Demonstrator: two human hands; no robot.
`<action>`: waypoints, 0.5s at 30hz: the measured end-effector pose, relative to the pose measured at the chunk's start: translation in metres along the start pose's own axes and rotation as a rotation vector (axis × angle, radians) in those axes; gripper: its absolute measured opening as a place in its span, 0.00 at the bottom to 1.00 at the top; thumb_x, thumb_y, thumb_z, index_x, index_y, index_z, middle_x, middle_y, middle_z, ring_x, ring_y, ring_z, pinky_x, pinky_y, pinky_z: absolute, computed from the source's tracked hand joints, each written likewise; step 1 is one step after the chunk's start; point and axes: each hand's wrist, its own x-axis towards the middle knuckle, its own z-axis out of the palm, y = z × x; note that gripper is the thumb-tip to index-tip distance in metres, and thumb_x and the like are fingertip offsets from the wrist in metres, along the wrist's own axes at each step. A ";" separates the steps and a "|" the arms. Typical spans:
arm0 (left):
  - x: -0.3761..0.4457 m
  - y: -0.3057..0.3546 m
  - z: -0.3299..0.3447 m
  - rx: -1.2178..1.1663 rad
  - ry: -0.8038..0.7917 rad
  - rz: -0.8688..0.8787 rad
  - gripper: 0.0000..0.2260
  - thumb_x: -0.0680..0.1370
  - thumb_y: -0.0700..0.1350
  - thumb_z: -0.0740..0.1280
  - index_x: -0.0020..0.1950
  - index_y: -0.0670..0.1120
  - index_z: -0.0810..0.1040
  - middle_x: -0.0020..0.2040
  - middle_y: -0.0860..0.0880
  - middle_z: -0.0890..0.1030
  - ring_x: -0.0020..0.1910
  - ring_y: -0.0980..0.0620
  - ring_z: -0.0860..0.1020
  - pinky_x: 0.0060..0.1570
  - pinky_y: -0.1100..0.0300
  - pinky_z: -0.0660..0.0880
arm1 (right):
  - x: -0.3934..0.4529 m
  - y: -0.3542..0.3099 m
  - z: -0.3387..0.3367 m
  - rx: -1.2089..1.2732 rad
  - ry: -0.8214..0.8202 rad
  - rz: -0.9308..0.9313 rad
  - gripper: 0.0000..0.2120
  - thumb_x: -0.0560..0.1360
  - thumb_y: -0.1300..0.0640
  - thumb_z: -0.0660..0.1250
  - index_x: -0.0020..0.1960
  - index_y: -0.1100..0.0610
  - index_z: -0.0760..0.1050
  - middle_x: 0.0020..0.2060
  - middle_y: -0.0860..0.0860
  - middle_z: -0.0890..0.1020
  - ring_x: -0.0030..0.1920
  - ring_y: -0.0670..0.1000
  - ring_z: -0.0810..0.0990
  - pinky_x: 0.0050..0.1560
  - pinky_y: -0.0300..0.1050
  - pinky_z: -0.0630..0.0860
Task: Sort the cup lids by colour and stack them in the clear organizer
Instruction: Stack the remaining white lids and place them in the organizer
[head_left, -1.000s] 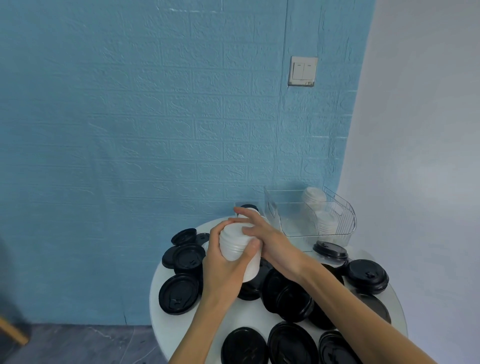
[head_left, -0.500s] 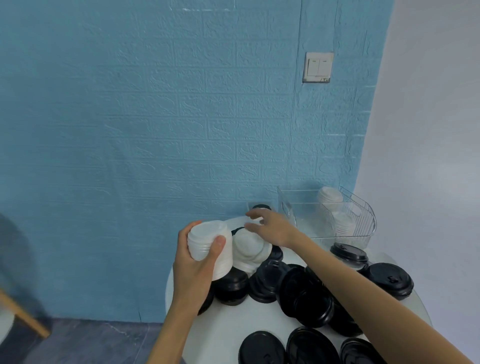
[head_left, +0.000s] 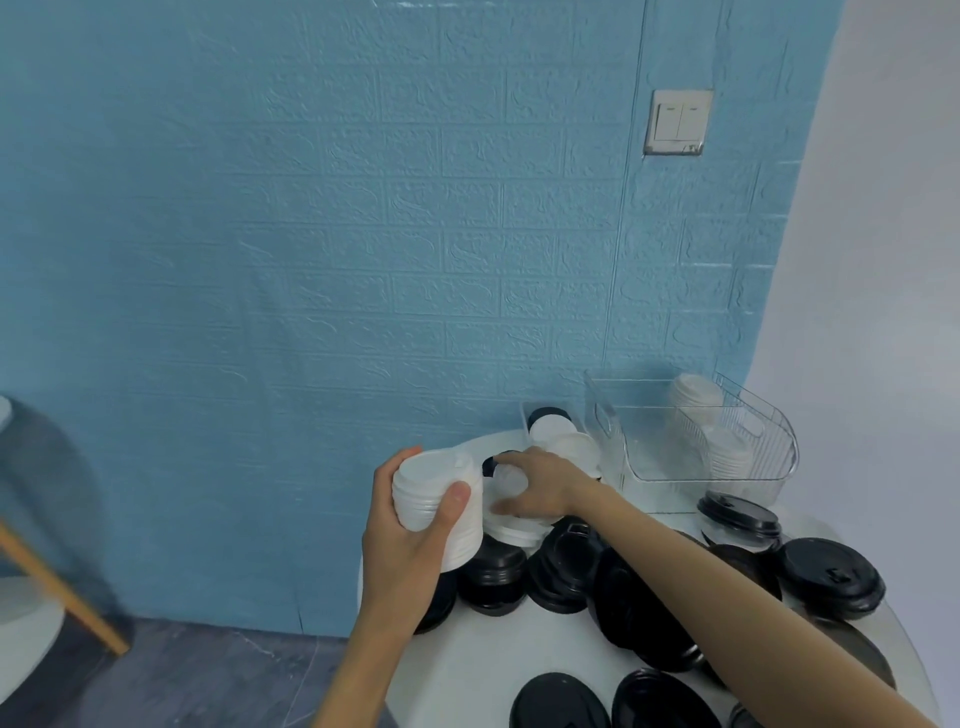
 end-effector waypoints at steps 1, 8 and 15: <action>0.000 0.000 0.000 -0.003 -0.001 -0.002 0.30 0.62 0.66 0.72 0.62 0.63 0.73 0.55 0.72 0.78 0.54 0.69 0.78 0.52 0.65 0.74 | 0.000 0.001 0.000 -0.002 0.007 -0.008 0.41 0.69 0.35 0.75 0.78 0.43 0.64 0.73 0.54 0.70 0.72 0.56 0.70 0.70 0.51 0.69; -0.005 -0.004 0.006 -0.011 -0.028 -0.015 0.25 0.66 0.61 0.74 0.62 0.65 0.74 0.55 0.71 0.78 0.55 0.68 0.78 0.53 0.63 0.74 | -0.014 0.008 -0.018 0.057 0.116 -0.060 0.43 0.66 0.33 0.76 0.76 0.43 0.67 0.67 0.53 0.73 0.69 0.55 0.72 0.69 0.52 0.69; -0.010 -0.003 0.019 -0.010 -0.052 -0.017 0.28 0.63 0.66 0.73 0.62 0.65 0.73 0.57 0.69 0.78 0.56 0.66 0.78 0.58 0.58 0.75 | -0.052 0.000 -0.049 0.553 0.274 -0.176 0.27 0.70 0.40 0.77 0.65 0.42 0.74 0.60 0.46 0.77 0.57 0.50 0.80 0.57 0.41 0.76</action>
